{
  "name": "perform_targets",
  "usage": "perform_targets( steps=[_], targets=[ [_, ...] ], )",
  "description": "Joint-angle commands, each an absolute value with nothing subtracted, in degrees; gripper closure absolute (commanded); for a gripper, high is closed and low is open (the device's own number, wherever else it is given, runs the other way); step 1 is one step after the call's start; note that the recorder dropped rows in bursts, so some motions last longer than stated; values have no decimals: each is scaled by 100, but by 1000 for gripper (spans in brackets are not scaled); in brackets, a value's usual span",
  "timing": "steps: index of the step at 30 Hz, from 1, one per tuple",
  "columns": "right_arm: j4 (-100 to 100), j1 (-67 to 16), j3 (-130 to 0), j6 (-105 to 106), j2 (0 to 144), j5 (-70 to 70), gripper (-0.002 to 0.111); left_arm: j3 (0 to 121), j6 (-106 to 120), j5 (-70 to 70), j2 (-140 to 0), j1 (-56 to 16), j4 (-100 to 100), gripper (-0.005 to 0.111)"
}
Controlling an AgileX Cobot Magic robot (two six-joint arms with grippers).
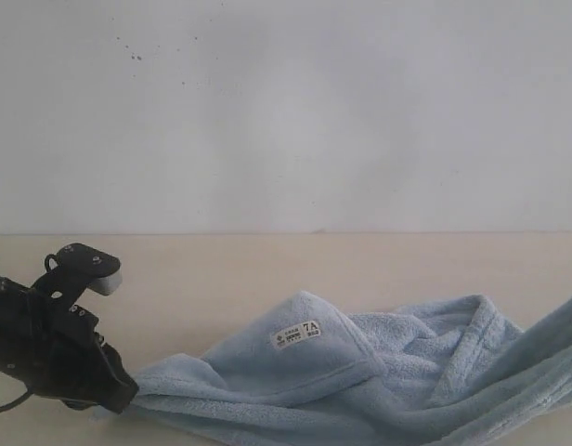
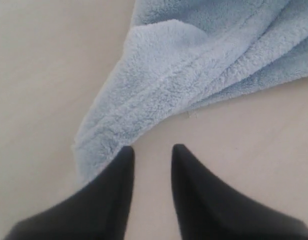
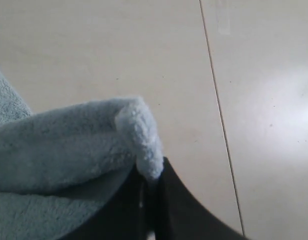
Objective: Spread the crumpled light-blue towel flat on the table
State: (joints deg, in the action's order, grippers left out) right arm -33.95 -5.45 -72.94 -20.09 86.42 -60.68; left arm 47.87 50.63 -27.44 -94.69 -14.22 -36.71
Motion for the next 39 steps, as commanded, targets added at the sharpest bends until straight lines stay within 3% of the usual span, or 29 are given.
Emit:
perform_targets(
  steps=[1,3,9,16,19,24,32,39],
  targets=[
    [-3493,-514,-7262,-2040,8657,-5659,108,4759,5426,-2624,-9471,-1457,-3574,48],
    [-3479,-514,-7262,-2040,8706,-5596,108,4700,5449,-2466,-9473,-1457,-3508,43],
    [-3393,-514,-7262,-2040,8804,-5559,108,4405,5792,-1495,-9850,-1457,-3463,43],
    [-3393,-514,-7262,-2040,8804,-5408,108,4509,5857,-1496,-10292,-1457,-3463,44],
    [-3393,-514,-7262,-2040,8804,-5398,108,4514,5941,-1496,-10458,-1457,-3463,54],
    [-3393,-514,-7262,-2040,8804,-5408,108,4538,5941,-1550,-10412,-1457,-3463,100],
    [-3356,-514,-7262,-2040,8804,-5373,108,4538,5894,-1606,-9771,-1457,-3563,103],
    [-4111,-448,-7262,-2301,8804,-5801,108,4538,5673,-2206,-8286,-1457,-4010,103]
  ],
)
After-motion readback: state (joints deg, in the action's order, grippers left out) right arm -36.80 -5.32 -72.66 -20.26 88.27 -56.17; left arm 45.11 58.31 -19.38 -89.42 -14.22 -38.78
